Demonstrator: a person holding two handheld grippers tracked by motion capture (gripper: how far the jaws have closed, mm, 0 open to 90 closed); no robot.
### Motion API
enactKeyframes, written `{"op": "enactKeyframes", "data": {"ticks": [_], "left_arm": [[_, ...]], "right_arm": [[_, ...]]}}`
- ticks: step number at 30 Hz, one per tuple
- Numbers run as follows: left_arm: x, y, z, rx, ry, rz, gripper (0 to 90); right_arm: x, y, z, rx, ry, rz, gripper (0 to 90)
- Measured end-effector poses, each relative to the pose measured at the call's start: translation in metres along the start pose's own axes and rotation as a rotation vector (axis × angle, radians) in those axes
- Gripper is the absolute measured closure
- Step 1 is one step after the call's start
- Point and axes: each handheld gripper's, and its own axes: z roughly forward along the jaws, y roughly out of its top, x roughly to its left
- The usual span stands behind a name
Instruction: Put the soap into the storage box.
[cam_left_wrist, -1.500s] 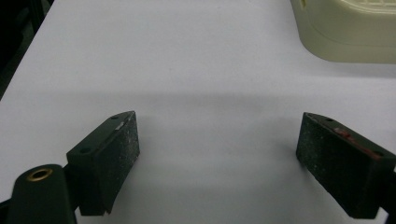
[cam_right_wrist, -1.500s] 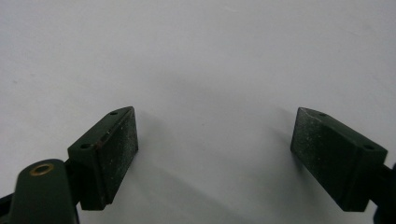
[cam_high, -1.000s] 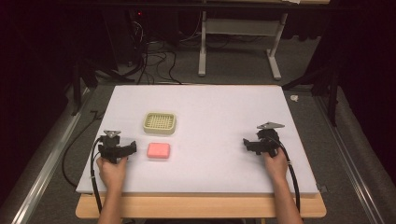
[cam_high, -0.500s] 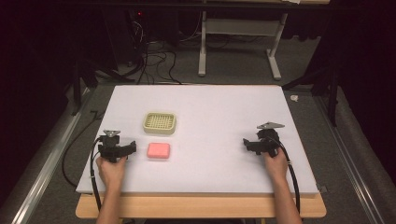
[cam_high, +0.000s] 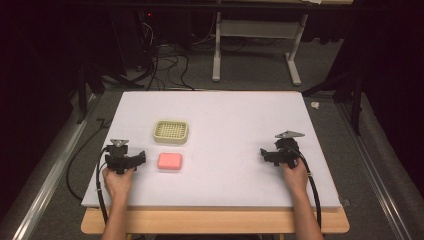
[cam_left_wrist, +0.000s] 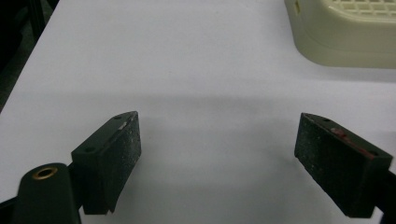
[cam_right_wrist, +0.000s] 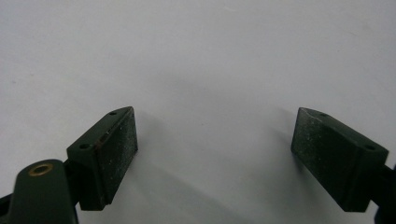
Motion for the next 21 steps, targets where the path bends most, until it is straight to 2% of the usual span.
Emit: {"op": "enactKeyframes", "data": {"ticks": [4,7,11,21], "left_arm": [[-0.002,0.002,-0.006,-0.006,-0.016,0.002,15.4],[-0.005,0.002,-0.010,-0.029,-0.025,0.006,15.4],[-0.007,0.004,-0.016,-0.048,-0.056,-0.010,14.9],[-0.014,0.006,-0.032,-0.061,-0.081,0.014,13.5]], "right_arm": [[0.000,0.000,0.000,0.000,0.000,0.000,15.2],[0.000,0.000,0.000,0.000,0.000,0.000,15.2],[0.000,0.000,0.000,0.000,0.000,0.000,15.2],[0.000,0.000,0.000,0.000,0.000,0.000,15.2]]}}
